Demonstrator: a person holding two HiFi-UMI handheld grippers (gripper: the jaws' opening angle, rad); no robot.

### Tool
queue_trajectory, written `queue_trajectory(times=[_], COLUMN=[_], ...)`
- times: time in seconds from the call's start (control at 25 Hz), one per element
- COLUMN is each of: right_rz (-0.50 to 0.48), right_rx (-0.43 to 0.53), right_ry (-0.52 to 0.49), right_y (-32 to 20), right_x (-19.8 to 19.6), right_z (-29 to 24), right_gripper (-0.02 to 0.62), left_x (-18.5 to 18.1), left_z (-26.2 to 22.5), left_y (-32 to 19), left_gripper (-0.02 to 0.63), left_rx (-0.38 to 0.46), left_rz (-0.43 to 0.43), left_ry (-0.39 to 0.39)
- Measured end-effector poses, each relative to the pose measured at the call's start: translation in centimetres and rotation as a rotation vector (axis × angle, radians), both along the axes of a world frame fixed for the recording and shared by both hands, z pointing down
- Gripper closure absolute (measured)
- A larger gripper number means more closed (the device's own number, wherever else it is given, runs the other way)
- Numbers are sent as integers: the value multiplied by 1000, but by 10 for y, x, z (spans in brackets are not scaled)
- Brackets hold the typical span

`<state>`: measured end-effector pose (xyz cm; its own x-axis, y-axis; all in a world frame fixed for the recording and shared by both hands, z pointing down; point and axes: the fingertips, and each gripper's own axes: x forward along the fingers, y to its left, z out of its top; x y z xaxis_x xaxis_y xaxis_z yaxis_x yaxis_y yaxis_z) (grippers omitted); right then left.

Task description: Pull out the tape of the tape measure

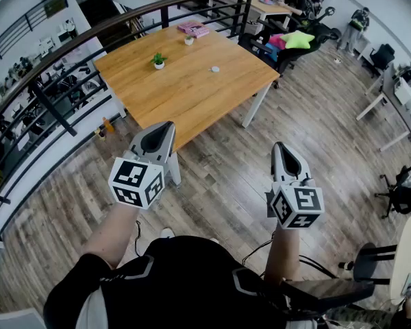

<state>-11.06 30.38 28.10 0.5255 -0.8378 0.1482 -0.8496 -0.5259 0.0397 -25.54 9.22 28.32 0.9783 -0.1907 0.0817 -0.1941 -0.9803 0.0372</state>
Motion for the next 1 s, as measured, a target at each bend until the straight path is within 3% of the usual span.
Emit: queue_trajectory(times=[0.68,1.0], right_rz=[29,13], right_rx=[52,55], right_ry=[-34,-26], right_y=[7,6], right_x=[-3,-8], right_z=[-2,-6], right_gripper=[586,586], left_x=[-9,-9], left_z=[2,-2], left_y=[5,12], left_gripper=[577,575], left_rx=[65,30], left_rz=[-7,37], left_ry=[-30,-15])
